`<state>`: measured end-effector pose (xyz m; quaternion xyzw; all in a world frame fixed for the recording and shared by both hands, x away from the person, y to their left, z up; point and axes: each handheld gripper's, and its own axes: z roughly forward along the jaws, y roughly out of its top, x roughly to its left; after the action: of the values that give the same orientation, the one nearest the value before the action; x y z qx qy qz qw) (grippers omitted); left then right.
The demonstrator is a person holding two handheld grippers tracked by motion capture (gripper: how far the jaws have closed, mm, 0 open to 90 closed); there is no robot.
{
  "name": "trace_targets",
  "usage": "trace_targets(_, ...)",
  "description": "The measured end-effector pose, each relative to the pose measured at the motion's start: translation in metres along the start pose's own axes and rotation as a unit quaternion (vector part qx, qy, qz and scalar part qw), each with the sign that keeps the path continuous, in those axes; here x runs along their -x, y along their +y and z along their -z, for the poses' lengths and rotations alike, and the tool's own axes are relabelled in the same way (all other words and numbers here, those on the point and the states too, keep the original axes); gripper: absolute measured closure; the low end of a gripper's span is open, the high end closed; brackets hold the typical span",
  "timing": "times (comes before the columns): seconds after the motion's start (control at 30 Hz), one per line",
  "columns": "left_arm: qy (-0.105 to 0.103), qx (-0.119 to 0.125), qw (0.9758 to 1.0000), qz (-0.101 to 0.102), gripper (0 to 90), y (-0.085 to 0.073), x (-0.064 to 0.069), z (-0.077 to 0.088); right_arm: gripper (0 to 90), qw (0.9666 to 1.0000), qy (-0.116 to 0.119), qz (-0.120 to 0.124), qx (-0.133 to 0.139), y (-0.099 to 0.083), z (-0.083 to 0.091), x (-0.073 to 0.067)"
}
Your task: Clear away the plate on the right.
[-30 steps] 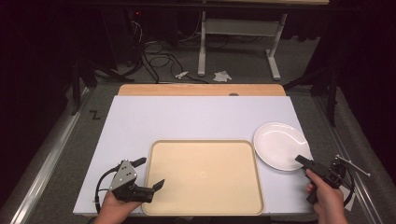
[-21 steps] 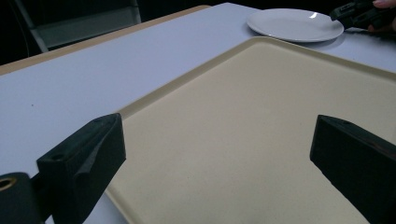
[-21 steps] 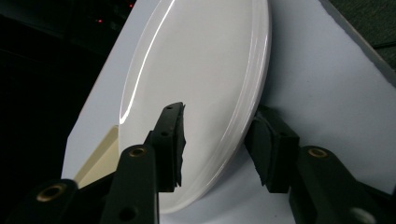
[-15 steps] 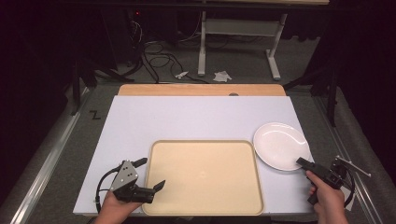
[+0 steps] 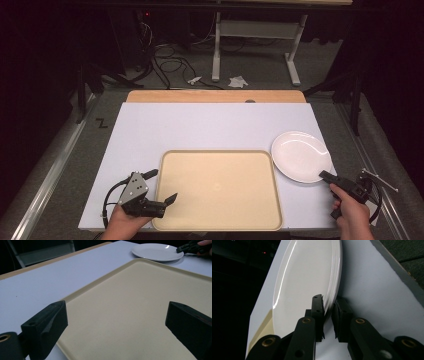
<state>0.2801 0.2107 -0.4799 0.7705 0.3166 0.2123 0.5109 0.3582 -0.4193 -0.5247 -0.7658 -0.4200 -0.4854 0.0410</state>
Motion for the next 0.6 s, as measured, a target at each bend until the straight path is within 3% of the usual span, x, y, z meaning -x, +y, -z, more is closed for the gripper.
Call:
trace_targets(0.27, 0.001, 0.0, 1.0, 0.0, 5.0, 0.0, 0.0, 0.0, 86.1, 0.9998, 0.01, -0.008, 0.013, 0.001, 0.005, -0.003)
trace_targets(0.43, 0.0, 0.001, 1.0, 0.0, 5.1, 0.0, 0.0, 0.0, 88.7, 0.9993, 0.023, 0.003, 0.028, 0.002, 0.01, -0.006)
trace_targets(0.6, 0.0, 0.002, 1.0, 0.001, 5.1, 0.0, 0.0, 0.0, 88.9, 0.9993, 0.021, 0.006, 0.029, 0.002, 0.011, -0.011)
